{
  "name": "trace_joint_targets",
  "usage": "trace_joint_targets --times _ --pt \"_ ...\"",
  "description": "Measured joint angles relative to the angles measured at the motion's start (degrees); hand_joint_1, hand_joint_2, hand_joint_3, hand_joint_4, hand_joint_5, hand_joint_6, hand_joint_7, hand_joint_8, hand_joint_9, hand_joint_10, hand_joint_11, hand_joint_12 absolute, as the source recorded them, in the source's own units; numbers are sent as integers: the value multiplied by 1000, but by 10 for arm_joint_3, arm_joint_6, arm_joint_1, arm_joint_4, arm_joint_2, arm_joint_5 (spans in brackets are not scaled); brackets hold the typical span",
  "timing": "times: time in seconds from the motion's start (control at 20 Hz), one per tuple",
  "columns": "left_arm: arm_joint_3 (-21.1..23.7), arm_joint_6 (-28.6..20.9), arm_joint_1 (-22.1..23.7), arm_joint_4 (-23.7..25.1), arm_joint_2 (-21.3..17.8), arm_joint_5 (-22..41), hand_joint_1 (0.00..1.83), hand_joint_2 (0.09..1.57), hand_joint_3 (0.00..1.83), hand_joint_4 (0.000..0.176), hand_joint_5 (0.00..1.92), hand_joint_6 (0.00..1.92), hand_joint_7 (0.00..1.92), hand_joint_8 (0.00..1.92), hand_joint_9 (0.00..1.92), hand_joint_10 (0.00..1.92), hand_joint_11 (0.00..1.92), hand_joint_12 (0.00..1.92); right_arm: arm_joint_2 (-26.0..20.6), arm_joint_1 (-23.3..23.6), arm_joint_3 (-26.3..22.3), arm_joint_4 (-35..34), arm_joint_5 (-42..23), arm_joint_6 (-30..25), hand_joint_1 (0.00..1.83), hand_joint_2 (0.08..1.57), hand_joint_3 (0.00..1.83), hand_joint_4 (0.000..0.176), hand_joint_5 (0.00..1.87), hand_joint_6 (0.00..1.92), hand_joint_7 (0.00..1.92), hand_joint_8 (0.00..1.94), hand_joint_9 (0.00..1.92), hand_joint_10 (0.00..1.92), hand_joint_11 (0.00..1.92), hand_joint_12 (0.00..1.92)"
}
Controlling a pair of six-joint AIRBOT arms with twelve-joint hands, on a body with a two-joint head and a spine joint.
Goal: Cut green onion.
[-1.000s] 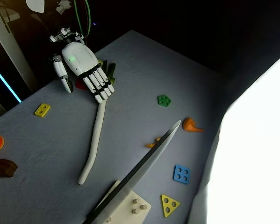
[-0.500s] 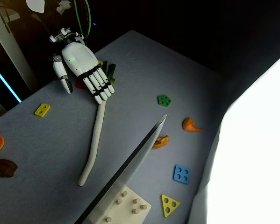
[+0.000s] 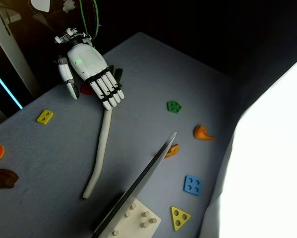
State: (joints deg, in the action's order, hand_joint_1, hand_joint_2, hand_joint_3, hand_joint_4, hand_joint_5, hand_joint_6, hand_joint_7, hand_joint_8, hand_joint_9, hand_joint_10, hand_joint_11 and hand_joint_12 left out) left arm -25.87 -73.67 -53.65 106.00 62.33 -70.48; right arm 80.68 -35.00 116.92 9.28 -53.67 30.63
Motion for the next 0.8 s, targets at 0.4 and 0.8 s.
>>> trace_joint_targets --times 0.4,0.8 --pt "3 51 68 -6 -42 76 210 1398 4 0 41 1 11 0 0 0 0 11 31 -7 28 -6 9 -8 1592 1223 0 176 1363 1921 1567 1941 1637 1921 1725 1921" --pt "7 139 144 -51 -75 167 239 1391 2 0 61 2 44 3 1 0 0 39 40 -21 28 -26 11 -9 1501 1244 0 176 1315 1921 1490 1941 1570 1921 1673 1921"
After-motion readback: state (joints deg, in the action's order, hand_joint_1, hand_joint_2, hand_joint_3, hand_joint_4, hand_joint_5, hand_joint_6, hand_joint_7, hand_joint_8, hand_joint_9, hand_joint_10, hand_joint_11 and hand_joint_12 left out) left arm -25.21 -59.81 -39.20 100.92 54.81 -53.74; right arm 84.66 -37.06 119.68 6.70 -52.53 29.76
